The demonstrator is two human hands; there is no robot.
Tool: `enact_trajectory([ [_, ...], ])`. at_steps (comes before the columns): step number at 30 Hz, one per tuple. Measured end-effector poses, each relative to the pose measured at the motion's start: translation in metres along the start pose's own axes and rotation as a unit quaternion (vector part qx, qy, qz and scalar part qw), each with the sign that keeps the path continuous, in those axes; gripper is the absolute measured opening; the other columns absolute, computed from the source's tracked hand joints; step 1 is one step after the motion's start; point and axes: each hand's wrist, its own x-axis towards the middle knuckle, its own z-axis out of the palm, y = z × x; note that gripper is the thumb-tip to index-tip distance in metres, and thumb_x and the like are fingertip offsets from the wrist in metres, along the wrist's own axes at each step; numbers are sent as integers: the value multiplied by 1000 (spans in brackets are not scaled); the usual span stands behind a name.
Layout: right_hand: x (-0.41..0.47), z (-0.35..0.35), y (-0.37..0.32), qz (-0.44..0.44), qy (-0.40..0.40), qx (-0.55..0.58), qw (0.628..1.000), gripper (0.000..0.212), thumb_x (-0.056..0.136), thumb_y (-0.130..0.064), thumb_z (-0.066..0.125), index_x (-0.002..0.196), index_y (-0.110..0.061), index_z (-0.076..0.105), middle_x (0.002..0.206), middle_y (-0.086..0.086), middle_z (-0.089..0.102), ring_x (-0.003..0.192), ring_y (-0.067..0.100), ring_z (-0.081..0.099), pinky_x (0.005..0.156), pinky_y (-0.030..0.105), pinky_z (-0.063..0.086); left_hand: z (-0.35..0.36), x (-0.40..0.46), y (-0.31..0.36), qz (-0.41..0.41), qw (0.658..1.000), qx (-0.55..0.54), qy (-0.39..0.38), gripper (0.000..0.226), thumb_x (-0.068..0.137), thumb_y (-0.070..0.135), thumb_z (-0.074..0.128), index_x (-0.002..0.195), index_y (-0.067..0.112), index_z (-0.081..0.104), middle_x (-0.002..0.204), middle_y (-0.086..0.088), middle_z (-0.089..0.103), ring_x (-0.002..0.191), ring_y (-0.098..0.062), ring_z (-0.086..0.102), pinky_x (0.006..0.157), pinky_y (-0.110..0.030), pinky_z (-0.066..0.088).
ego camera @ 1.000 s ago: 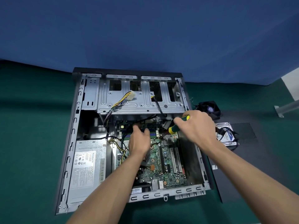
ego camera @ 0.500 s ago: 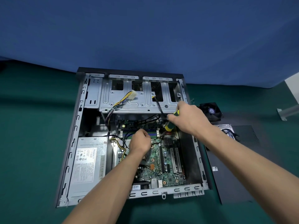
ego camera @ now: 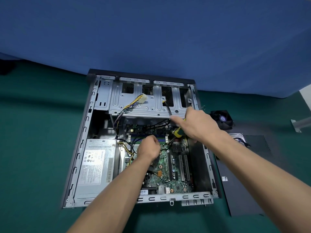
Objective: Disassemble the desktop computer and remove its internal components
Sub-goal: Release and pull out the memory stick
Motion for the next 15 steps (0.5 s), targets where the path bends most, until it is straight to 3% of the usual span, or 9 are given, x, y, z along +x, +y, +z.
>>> enact_trajectory([
  [3,-1,3,2,-35,-28,69,997,20,89,-22,56,100,-13,42,102,8,56,84,25,53,66,32,38,1,-1,2,15,999,38,-3,12,91,13,47,85,18,55,84,-1,61,79,-23,56,64,-27,40],
  [5,-2,3,2,-32,-31,68,997,29,87,-30,61,104,-16,44,106,6,53,87,25,54,66,31,38,1,-2,2,22,998,56,-5,10,91,14,47,85,19,55,84,0,60,79,-22,55,63,-26,38],
  [7,-4,3,1,-7,1,55,998,36,93,-45,49,107,-12,47,105,8,56,91,29,54,69,34,39,2,-2,1,24,998,62,-6,10,91,15,47,86,20,54,84,0,60,79,-22,55,63,-26,37],
  [9,-4,6,3,-15,12,66,998,22,97,-31,42,107,-11,46,109,11,56,90,31,53,70,34,38,2,-2,1,26,998,61,-7,10,91,15,47,85,20,54,84,1,60,78,-22,55,62,-27,37],
  [11,-5,7,3,-36,3,67,997,18,91,-21,52,107,-15,44,112,8,49,90,27,51,71,32,36,2,-2,1,28,998,60,-6,11,91,14,47,85,20,54,83,1,60,77,-21,54,61,-27,36],
  [13,-5,6,4,-32,8,51,998,23,90,-32,56,104,-15,47,109,7,51,90,27,53,72,33,40,2,-3,1,29,997,64,-8,11,90,13,47,85,20,54,83,1,59,77,-20,54,62,-27,36],
  [15,-4,6,6,-16,28,52,998,25,95,-36,46,99,-12,50,103,8,58,87,28,53,70,34,40,3,-3,2,31,997,63,-12,12,88,11,48,86,20,55,86,1,62,79,-20,55,64,-26,37],
])
